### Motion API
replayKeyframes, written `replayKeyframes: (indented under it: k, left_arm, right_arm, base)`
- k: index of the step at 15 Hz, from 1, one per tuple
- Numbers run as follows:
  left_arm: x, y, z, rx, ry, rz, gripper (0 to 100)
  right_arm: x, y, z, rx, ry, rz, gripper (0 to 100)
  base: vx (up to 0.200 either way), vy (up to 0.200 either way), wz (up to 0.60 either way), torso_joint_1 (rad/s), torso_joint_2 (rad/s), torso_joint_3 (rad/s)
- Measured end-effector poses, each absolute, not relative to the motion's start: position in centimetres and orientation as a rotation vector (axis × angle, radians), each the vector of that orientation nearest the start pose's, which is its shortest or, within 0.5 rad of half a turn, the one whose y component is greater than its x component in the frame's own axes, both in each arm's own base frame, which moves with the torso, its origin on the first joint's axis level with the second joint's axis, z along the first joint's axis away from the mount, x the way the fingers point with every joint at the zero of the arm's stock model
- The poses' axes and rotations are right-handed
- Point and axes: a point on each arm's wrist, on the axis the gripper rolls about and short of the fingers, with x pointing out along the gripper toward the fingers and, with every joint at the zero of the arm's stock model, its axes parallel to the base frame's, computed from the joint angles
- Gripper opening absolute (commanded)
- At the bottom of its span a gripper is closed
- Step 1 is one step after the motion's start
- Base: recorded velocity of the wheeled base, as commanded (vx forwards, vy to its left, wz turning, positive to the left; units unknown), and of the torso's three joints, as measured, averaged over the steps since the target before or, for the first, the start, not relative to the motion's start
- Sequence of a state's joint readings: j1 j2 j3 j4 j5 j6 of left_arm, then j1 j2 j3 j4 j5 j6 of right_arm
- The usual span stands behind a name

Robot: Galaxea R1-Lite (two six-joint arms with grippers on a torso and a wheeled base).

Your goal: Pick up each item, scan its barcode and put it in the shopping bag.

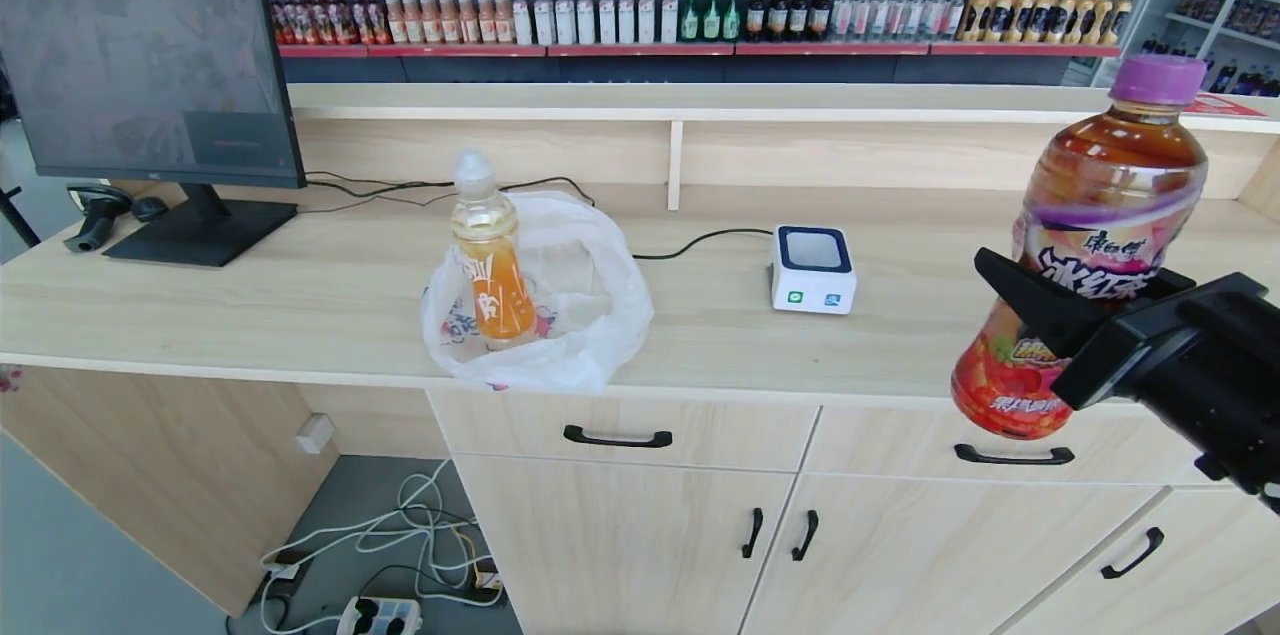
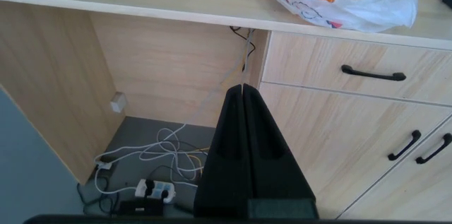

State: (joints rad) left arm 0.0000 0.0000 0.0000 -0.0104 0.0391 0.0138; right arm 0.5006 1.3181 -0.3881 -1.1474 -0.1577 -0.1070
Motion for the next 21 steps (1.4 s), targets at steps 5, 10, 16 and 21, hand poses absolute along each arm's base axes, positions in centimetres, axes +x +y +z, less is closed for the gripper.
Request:
replayKeyframes:
  k: [5,10,16,21]
  left_arm:
    - [-2.28,0.09,7.65,0.014,-0.010,0.040,0]
    - [-2.28,0.09,7.65,0.015,-0.010,0.039,0]
    - [-2.28,0.09,7.65,0.015,-0.010,0.040,0]
    - [-2.28,0.09,7.65,0.015,-0.010,0.039,0]
  right_arm:
    - [16.71,8.71,22.02,-0.029,-0.237,0.329,0]
    - [16.73,8.76,22.41,-0.023,-0.253,0.337,0]
    - [16.81,8.65,22.21,0.032,-0.234,0.331,0]
    - [17.44,8.60,22.47,0.061,-0.234,0.326,0]
  base:
    - [0.000,0.120,0.00,0.003,0.00,0.000]
    - [0.000,0.000,0.00,0.000,0.00,0.000]
    - [0.000,0.000,0.40,-0.002,0.00,0.002]
    - [0.000,0.000,0.36,0.001,0.00,0.000]
